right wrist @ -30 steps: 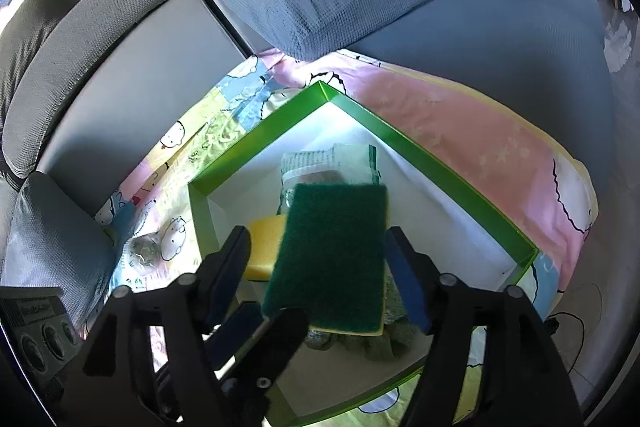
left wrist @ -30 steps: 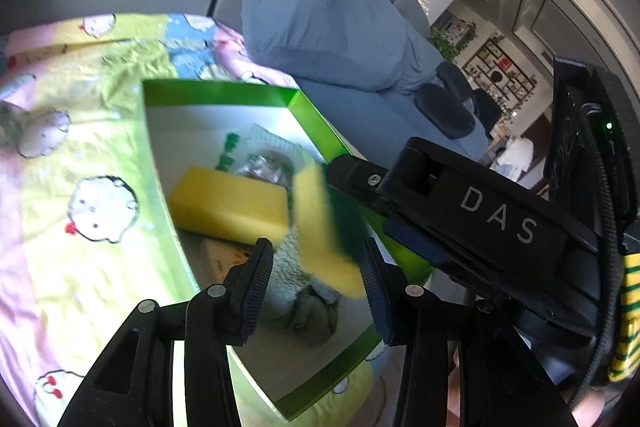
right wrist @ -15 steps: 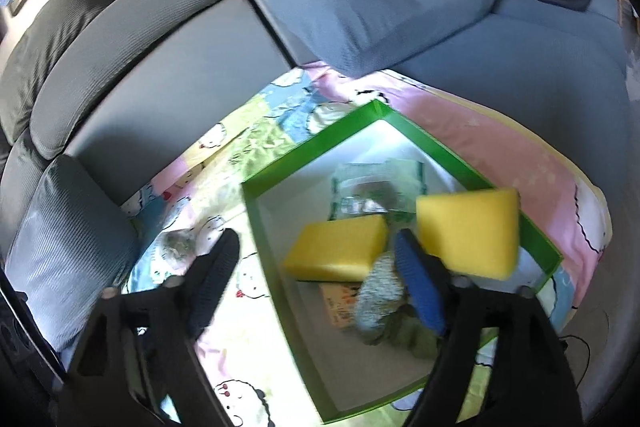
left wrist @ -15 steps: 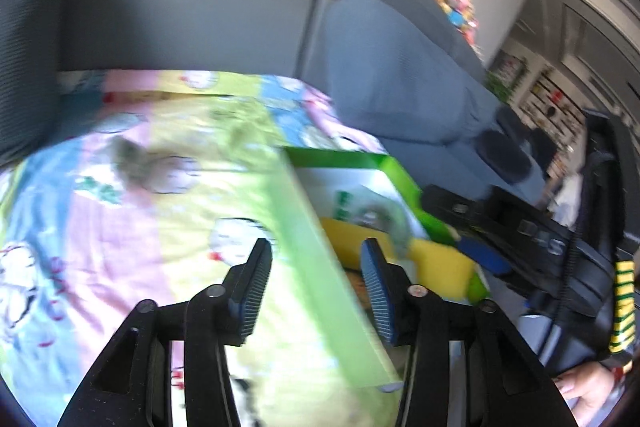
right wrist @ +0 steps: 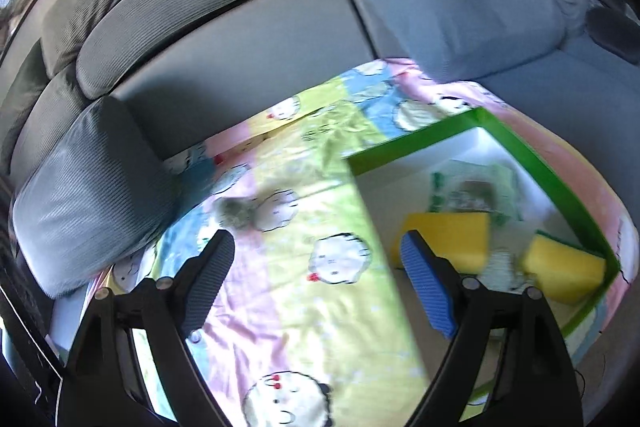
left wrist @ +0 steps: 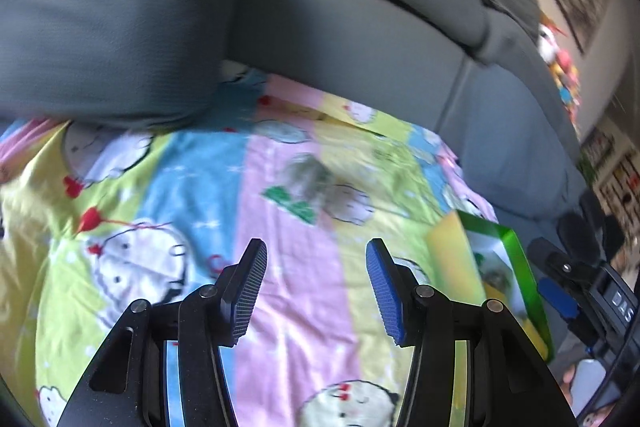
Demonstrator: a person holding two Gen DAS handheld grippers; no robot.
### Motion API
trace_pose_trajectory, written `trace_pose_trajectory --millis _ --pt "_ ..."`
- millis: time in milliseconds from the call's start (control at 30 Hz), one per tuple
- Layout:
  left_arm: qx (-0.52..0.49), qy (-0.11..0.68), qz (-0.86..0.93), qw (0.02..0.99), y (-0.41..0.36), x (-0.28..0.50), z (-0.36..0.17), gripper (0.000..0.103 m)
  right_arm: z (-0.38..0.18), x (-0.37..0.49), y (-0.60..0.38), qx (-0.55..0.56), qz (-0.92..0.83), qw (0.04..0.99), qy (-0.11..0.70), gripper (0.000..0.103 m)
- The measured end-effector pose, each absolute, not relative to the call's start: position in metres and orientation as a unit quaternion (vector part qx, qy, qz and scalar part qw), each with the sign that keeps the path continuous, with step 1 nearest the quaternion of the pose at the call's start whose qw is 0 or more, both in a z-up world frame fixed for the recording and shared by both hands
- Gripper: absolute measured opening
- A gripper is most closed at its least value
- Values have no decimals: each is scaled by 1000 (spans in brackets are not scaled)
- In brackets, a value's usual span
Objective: Organize objects
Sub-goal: 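Withdraw the right gripper from the box over the clear plastic bag, then close the right gripper on the clear plastic bag and lift it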
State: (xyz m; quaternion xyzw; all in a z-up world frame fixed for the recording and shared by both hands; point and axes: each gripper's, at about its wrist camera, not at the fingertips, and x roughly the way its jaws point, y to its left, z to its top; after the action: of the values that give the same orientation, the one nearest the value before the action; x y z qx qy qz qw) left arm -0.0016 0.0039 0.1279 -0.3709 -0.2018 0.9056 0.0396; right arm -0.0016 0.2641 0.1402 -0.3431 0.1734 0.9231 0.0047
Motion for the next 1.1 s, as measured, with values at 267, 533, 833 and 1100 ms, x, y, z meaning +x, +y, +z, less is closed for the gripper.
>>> trace_pose_trajectory --millis 267,533,833,1100 --pt "-390 -244 888 -22 -44 -5 107 53 137 -40 201 -361 919 -73 140 93" --pt "-412 -263 872 -40 -65 -12 90 53 102 -124 141 -413 897 -103 121 93" --pt "-415 -276 866 -44 -78 -17 86 53 35 -199 117 -474 867 -67 135 93" --pt "-421 -279 862 -51 -80 -20 82 53 19 -197 114 -484 867 -60 102 61"
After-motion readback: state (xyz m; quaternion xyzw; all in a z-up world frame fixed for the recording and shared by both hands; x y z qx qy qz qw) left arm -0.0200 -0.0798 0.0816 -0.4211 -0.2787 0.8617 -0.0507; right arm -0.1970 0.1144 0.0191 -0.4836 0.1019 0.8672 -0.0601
